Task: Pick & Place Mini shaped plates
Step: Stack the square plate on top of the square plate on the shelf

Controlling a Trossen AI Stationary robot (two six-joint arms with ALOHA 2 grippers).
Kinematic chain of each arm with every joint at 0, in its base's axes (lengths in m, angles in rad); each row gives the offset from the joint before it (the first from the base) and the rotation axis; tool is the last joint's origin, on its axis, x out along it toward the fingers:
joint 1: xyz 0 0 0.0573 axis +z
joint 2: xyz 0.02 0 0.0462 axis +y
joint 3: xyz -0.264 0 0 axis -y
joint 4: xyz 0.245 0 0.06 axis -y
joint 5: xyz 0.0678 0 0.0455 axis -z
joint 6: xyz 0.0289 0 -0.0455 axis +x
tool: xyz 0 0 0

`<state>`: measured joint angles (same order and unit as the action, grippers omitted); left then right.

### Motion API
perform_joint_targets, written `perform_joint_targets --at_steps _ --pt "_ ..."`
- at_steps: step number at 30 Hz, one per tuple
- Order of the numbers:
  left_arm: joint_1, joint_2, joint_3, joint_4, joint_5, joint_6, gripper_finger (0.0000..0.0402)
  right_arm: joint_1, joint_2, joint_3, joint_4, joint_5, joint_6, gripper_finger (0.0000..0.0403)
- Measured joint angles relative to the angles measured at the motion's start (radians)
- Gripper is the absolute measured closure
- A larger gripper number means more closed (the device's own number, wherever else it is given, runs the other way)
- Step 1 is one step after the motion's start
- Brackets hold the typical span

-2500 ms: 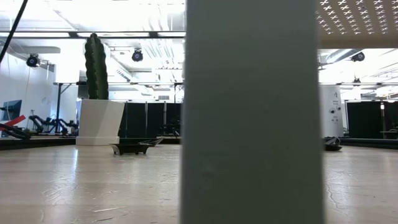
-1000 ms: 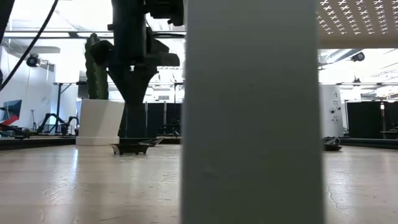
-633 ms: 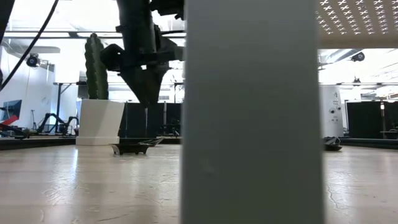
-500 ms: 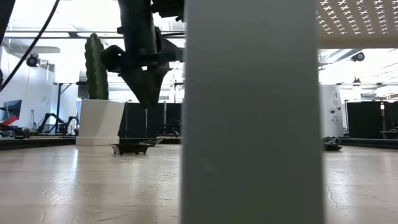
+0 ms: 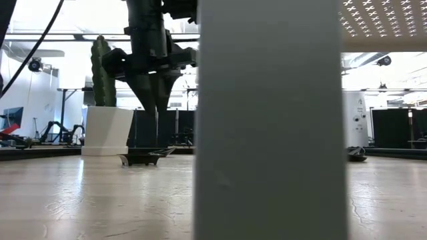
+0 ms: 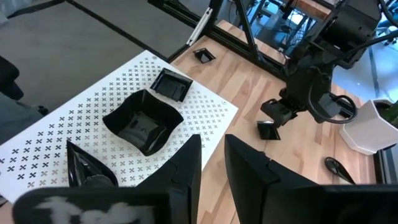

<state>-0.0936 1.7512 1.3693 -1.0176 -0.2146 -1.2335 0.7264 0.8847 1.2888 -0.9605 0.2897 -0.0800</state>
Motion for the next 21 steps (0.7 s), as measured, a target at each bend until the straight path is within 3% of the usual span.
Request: perform_joint_targets --at_steps 13,21 --pt "0.003 0.0 0.0 -0.017 -0.011 0.055 0.0307 0.0 0.004 0.0 -0.001 -0.001 -0.001 0.0318" --pt "0.013 0.0 0.0 -0.023 -0.011 0.004 0.0307 0.0 0.004 0.0 0.0 -0.001 -0.002 0.0316"
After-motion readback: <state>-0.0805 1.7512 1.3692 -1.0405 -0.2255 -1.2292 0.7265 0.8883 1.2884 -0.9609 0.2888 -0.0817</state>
